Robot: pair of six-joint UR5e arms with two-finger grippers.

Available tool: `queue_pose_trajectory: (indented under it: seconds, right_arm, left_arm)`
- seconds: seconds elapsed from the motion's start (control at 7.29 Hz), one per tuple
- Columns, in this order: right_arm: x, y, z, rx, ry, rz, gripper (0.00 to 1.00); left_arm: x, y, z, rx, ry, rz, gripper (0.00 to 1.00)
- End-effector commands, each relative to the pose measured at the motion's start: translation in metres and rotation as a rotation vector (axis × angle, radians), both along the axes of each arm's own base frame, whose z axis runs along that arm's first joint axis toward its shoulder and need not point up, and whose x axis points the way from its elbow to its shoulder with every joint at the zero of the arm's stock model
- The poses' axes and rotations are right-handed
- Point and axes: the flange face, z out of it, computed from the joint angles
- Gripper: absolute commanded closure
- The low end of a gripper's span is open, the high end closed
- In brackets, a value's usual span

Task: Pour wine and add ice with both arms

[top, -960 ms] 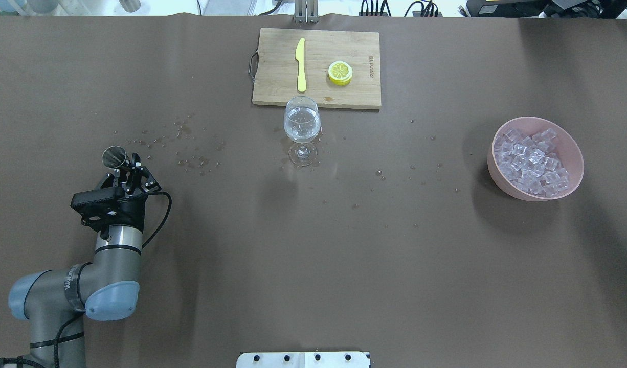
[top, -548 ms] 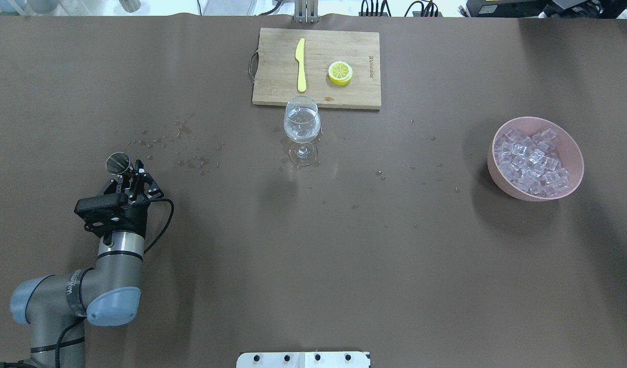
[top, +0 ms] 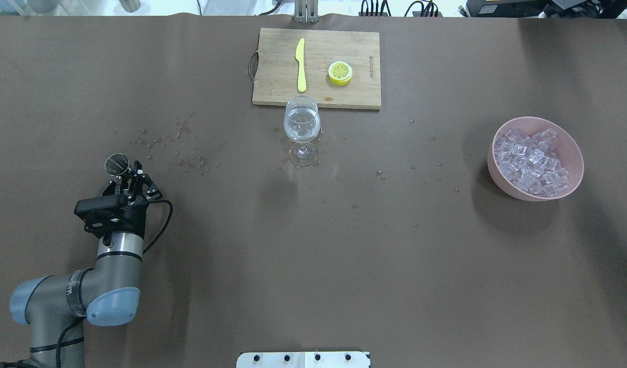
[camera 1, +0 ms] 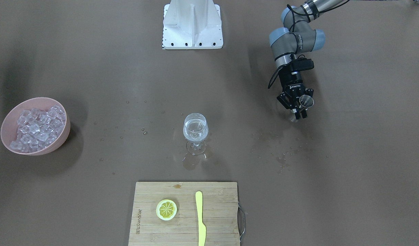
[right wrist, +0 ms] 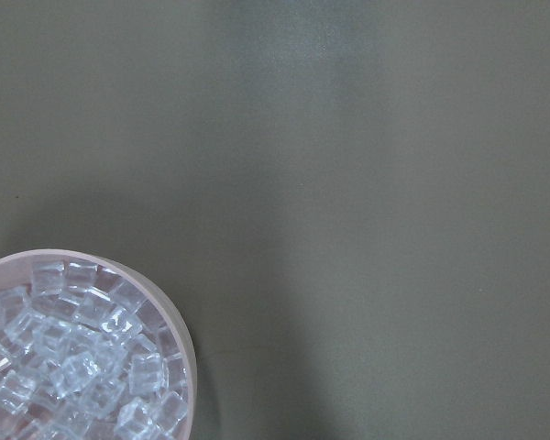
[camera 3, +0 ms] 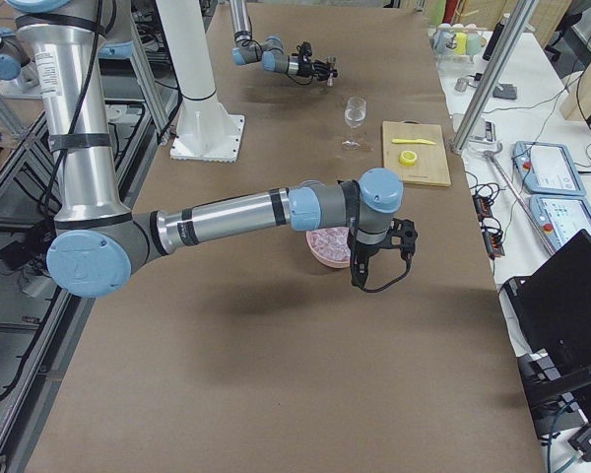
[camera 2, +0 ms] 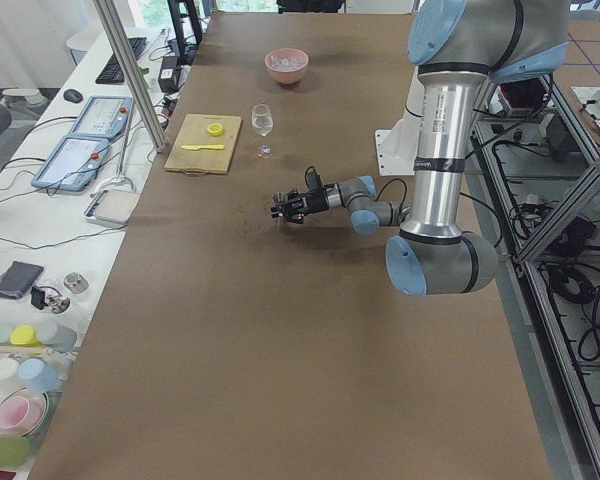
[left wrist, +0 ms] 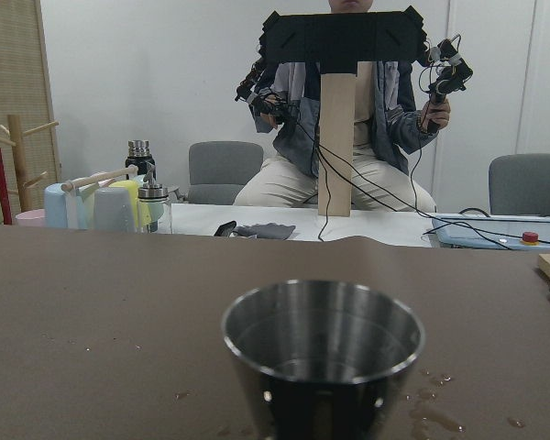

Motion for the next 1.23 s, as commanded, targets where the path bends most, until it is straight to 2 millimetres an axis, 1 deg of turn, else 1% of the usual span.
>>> queue_pose_trajectory:
  seconds: [0.0, 0.69, 0.82, 0.96, 1.1]
  right_arm:
    - [-0.0006, -0.0001, 0.0007, -0.001, 0.002, -0.001, 0.0]
    - [-0.003, -0.0008, -0.0001, 0.003, 0.005, -0.005, 0.0]
    - [-0.003, -0.0008, -0.0001, 0.003, 0.005, -0.005, 0.0]
    - [-0.0037, -0.0002, 0.0007, 0.001, 0.005, -0.007, 0.0]
    - [-0.003, -0.0007, 0.0001, 0.001, 0.005, -0.005, 0.0]
  left_arm:
    - [0.0021, 0.0021, -0.0003, 0.0, 0.001, 0.005, 0.7]
    - [0.006, 0.0072, 0.003, -0.004, -0.005, 0.018, 0.64]
    - [0.006, 0.0072, 0.003, -0.004, -0.005, 0.018, 0.58]
    - [0.006, 0.0072, 0.003, -0.004, -0.005, 0.018, 0.41]
    - [0.006, 0.0072, 0.003, -0.004, -0.005, 0.018, 0.31]
